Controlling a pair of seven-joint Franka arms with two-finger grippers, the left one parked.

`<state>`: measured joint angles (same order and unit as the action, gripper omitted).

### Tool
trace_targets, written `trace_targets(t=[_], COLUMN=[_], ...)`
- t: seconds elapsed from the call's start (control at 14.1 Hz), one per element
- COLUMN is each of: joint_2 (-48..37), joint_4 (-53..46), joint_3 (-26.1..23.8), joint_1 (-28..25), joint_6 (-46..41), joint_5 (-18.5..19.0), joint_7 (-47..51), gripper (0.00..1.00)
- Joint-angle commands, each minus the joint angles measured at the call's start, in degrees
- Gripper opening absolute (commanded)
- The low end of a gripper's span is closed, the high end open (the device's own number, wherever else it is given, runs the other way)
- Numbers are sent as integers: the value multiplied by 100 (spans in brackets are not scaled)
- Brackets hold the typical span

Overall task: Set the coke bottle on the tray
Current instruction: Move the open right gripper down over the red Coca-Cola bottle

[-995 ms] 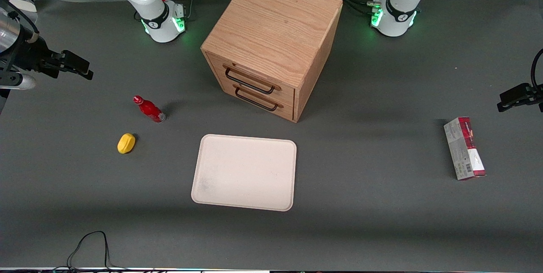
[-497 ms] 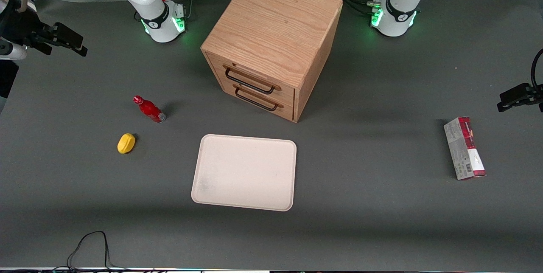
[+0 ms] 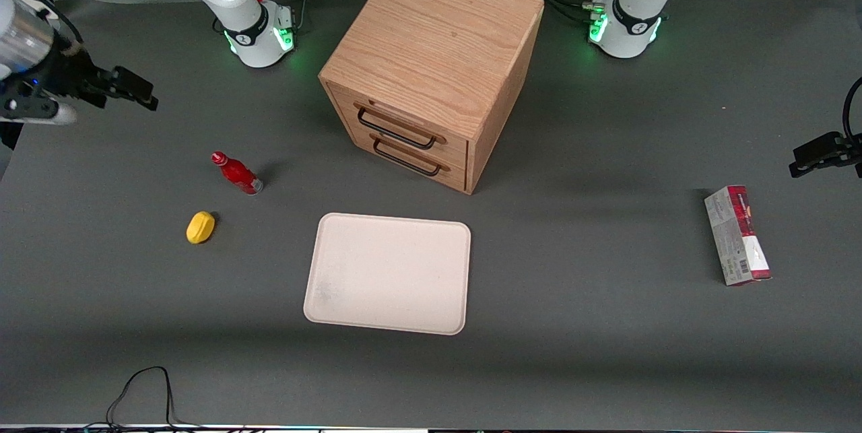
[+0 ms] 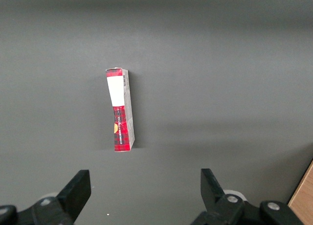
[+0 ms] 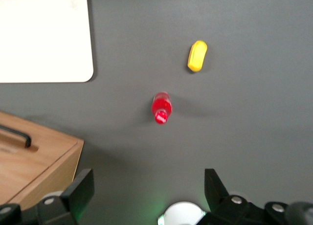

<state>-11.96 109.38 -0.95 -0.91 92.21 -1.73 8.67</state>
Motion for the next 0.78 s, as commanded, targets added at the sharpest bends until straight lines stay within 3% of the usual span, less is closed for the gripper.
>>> trace_targets(t=[0.0,0.71], joint_2=[-404,-237], joint_4=[1161,3246], joint_3=[34,-1], joint_1=[-15,-32], joint_6=[919,3697], joint_5=[-29,-38], joint_7=[-111,-41], gripper=[100,100])
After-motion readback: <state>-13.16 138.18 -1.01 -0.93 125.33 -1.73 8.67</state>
